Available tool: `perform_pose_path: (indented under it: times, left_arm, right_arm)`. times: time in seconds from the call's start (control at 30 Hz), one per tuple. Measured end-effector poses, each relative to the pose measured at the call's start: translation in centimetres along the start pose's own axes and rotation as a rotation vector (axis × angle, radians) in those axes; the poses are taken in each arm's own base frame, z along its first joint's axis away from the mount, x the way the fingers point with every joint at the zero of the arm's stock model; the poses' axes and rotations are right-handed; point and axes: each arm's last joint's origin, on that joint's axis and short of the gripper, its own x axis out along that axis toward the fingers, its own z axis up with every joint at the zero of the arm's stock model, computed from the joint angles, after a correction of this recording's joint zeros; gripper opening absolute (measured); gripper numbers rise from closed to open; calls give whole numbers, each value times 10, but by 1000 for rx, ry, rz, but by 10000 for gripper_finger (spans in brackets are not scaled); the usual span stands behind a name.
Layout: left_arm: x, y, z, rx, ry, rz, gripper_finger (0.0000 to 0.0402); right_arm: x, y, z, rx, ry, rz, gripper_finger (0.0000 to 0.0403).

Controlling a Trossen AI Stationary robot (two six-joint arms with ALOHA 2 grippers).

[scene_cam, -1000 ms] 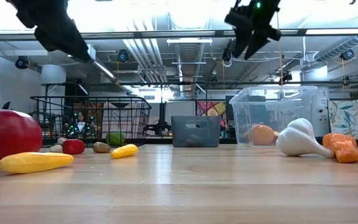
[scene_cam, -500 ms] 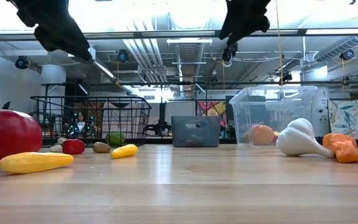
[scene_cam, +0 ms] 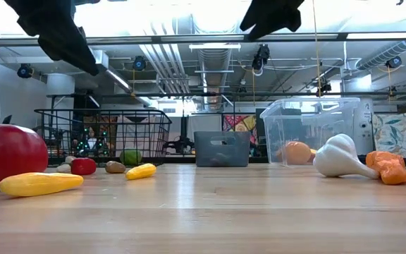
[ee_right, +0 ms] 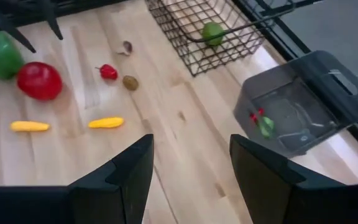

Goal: Sort produce into baskets
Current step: Put the right tomato into the black basket

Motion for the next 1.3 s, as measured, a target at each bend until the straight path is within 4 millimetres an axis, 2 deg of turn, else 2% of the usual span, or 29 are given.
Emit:
perform_pose_path:
  times: [0.33, 0.7, 0.83, 0.97, 1.13, 1.3]
  left_arm:
    - [-2, -6, -7, -92, 221, -222, 149]
    - [-3, -8, -9, -141, 286, -265, 155]
    - [-3, -8, -9, -137, 285, -265, 188]
    - [-1, -11, -11, -117, 290, -259, 244]
    - [16, -17, -19, -78, 332, -191, 312]
    - [34, -22, -28, -59, 415, -116, 337]
  right_arm:
    - [5, 8, -3, -12, 11, 10, 203]
    - [6, 8, -3, -12, 11, 10, 203]
    - [6, 8, -3, -13, 13, 16, 203]
    - [6, 8, -4, -14, 16, 17, 203]
    - [7, 8, -6, -16, 22, 14, 203]
    - [9, 8, -9, -12, 29, 12, 203]
